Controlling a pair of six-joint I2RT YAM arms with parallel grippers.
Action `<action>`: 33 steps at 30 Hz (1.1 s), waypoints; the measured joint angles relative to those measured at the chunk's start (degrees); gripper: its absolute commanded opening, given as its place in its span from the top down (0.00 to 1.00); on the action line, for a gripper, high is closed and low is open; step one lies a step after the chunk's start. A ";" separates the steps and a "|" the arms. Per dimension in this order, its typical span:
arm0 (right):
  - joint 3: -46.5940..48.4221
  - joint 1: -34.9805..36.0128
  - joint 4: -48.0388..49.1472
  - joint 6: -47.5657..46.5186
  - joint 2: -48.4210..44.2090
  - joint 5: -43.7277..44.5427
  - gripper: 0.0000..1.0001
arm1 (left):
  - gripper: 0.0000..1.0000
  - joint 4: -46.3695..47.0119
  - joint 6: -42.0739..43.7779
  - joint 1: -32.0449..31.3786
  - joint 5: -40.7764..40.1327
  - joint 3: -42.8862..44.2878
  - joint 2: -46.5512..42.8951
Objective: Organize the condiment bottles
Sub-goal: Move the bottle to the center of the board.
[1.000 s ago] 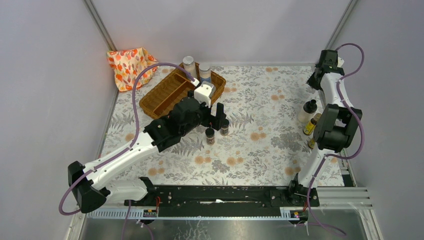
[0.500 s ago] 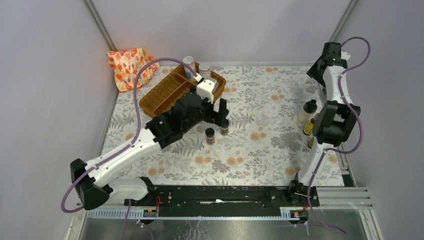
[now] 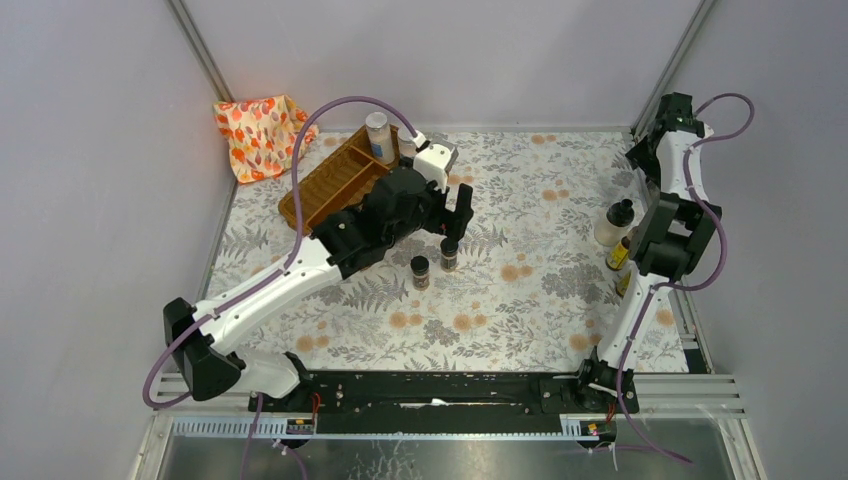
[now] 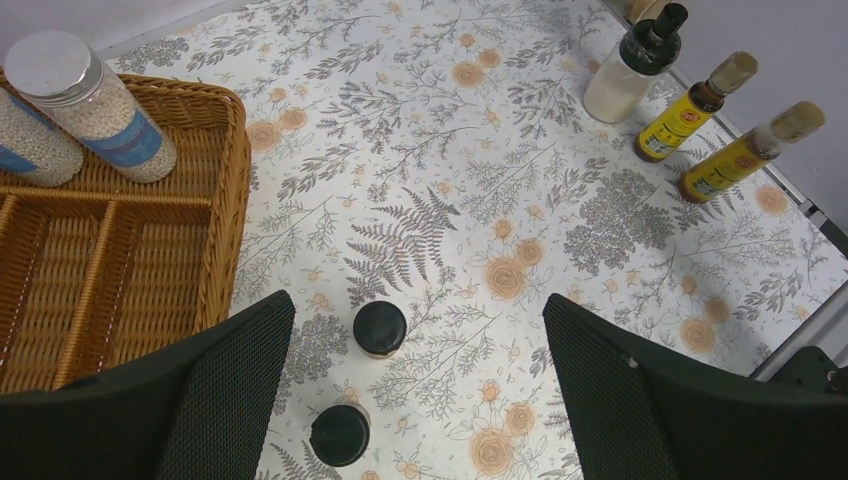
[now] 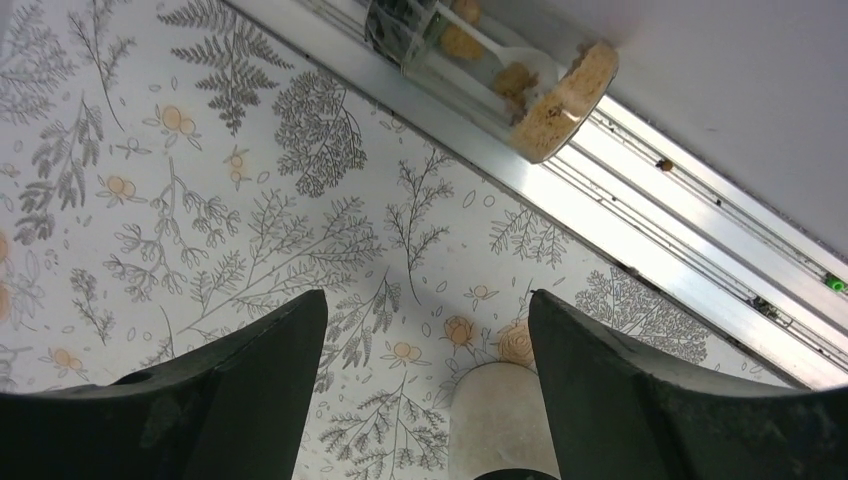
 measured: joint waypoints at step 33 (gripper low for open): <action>15.85 -1.31 2.91 -17.35 15.10 13.33 0.11 | 0.01 1.49 -0.52 2.64 5.20 -6.12 -1.46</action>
